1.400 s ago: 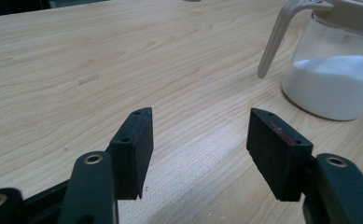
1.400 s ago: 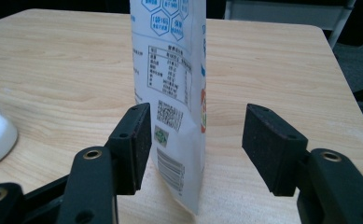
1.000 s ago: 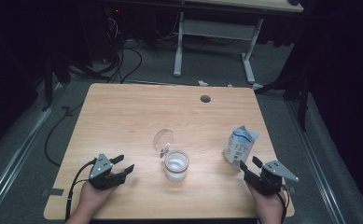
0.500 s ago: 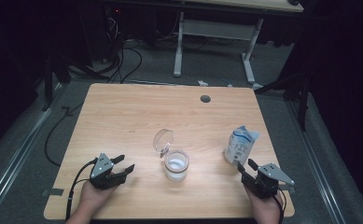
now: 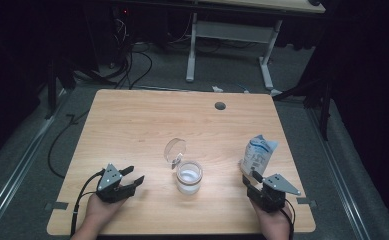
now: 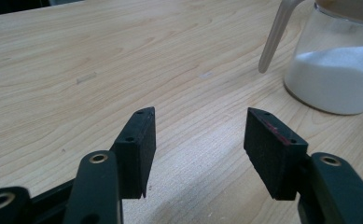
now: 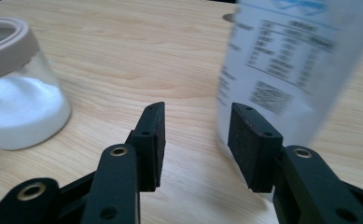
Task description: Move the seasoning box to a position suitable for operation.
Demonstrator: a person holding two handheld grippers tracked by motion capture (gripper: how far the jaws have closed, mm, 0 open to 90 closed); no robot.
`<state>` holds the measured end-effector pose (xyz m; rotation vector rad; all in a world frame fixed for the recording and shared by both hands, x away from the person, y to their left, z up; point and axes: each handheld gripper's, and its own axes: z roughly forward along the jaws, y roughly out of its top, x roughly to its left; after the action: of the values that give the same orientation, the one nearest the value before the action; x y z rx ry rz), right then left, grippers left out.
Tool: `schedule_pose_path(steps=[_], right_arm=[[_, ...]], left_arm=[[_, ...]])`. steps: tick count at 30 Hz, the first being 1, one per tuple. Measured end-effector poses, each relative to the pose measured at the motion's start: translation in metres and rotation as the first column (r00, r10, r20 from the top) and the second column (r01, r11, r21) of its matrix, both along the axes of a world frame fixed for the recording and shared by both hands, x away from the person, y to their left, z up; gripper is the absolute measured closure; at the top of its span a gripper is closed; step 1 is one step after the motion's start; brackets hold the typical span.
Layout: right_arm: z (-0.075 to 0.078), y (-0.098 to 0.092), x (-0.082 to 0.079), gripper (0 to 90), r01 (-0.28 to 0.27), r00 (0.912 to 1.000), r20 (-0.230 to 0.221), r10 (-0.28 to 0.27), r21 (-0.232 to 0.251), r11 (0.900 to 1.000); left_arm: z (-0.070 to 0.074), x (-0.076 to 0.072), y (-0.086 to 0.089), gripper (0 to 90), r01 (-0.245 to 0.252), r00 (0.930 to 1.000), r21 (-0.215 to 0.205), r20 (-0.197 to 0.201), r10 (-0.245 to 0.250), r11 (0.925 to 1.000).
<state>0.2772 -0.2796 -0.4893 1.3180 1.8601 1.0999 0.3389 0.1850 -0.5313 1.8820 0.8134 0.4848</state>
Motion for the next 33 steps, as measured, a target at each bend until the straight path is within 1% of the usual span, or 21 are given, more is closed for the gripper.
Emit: schedule_pose_path(steps=[1, 2, 3, 4, 5, 6, 7, 8, 10, 12, 13, 14, 15, 19, 21, 23, 25, 28, 33], right_arm=[[0.000, 0.010, 0.005, 57.6, -0.026, 0.9996, -0.011, 0.026, -0.011, 1.000], [0.000, 0.010, 0.005, 57.6, -0.026, 0.9996, -0.011, 0.026, -0.011, 1.000], [0.002, 0.020, 0.010, 59.0, -0.049, 0.9987, -0.014, 0.049, -0.030, 0.998], [0.002, 0.020, 0.010, 59.0, -0.049, 0.9987, -0.014, 0.049, -0.030, 0.998], [0.003, 0.028, 0.014, 60.7, -0.056, 0.9984, -0.007, 0.056, -0.037, 0.998], [0.003, 0.028, 0.014, 60.7, -0.056, 0.9984, -0.007, 0.056, -0.037, 0.998], [0.002, 0.034, 0.016, 62.2, -0.066, 0.9978, 0.003, 0.066, -0.023, 0.998], [0.002, 0.034, 0.016, 62.2, -0.066, 0.9978, 0.003, 0.066, -0.023, 0.998], [-0.003, 0.037, 0.015, 64.2, -0.075, 0.9970, 0.016, 0.075, -0.011, 0.997], [-0.009, 0.040, 0.018, 64.3, -0.090, 0.9960, 0.002, 0.090, -0.014, 0.996], [-0.012, 0.043, 0.021, 64.8, -0.099, 0.9951, -0.002, 0.099, -0.007, 0.995], [-0.012, 0.043, 0.021, 64.8, -0.099, 0.9951, -0.002, 0.099, -0.007, 0.995], [-0.013, 0.045, 0.024, 64.8, -0.105, 0.9945, 0.001, 0.105, 0.010, 0.994], [-0.014, 0.049, 0.027, 65.0, -0.118, 0.9930, 0.006, 0.118, 0.007, 0.993], [-0.015, 0.050, 0.028, 65.2, -0.124, 0.9923, 0.003, 0.124, 0.005, 0.992], [-0.017, 0.050, 0.028, 65.4, -0.122, 0.9926, -0.002, 0.122, 0.008, 0.993], [-0.019, 0.050, 0.027, 66.2, -0.128, 0.9917, -0.010, 0.128, 0.011, 0.992], [-0.021, 0.051, 0.026, 66.2, -0.132, 0.9911, -0.016, 0.132, 0.009, 0.991], [-0.024, 0.056, 0.023, 66.1, -0.156, 0.9876, -0.025, 0.155, -0.019, 0.988]], left_arm=[[0.000, 0.000, 0.000, 44.0, -0.001, 1.0000, -0.001, 0.002, 0.001, 1.0000], [0.000, 0.000, 0.000, 44.0, 0.000, 1.0000, -0.001, 0.003, 0.000, 1.0000], [0.000, -0.001, 0.001, 44.0, -0.001, 1.0000, -0.002, 0.006, 0.001, 1.0000], [0.000, -0.001, 0.001, 43.9, -0.001, 1.0000, -0.002, 0.006, 0.001, 1.0000], [0.000, -0.002, 0.001, 43.9, -0.006, 0.9999, -0.005, 0.010, 0.006, 1.0000], [0.000, -0.002, 0.001, 43.9, -0.006, 0.9999, -0.005, 0.010, 0.006, 1.0000], [0.000, -0.002, 0.001, 43.9, -0.009, 0.9999, -0.006, 0.010, 0.009, 0.9999], [0.000, -0.001, 0.001, 43.9, -0.012, 0.9999, -0.007, 0.007, 0.012, 0.9999], [0.000, -0.001, 0.001, 43.9, -0.017, 0.9998, -0.007, 0.004, 0.017, 0.9998], [0.000, -0.001, 0.001, 43.9, -0.020, 0.9998, -0.003, 0.006, 0.020, 0.9998], [0.000, -0.002, 0.001, 44.2, -0.022, 0.9997, -0.003, 0.008, 0.022, 0.9998], [0.000, -0.002, 0.001, 44.2, -0.026, 0.9996, -0.001, 0.009, 0.026, 0.9997], [0.000, -0.002, 0.001, 44.3, -0.030, 0.9995, 0.001, 0.007, 0.030, 0.9995], [0.000, -0.002, 0.002, 44.7, -0.037, 0.9992, -0.007, 0.011, 0.037, 0.9993], [0.001, -0.003, 0.004, 45.1, -0.042, 0.9990, -0.018, 0.014, 0.042, 0.9990], [0.001, -0.002, 0.005, 45.2, -0.049, 0.9987, -0.031, 0.009, 0.050, 0.9983], [0.001, -0.001, 0.006, 45.7, -0.051, 0.9987, -0.032, 0.003, 0.052, 0.9982], [0.001, -0.002, 0.005, 45.7, -0.047, 0.9989, -0.025, 0.005, 0.048, 0.9986], [0.000, -0.003, 0.001, 45.0, -0.030, 0.9994, 0.004, 0.016, 0.030, 0.9995]])
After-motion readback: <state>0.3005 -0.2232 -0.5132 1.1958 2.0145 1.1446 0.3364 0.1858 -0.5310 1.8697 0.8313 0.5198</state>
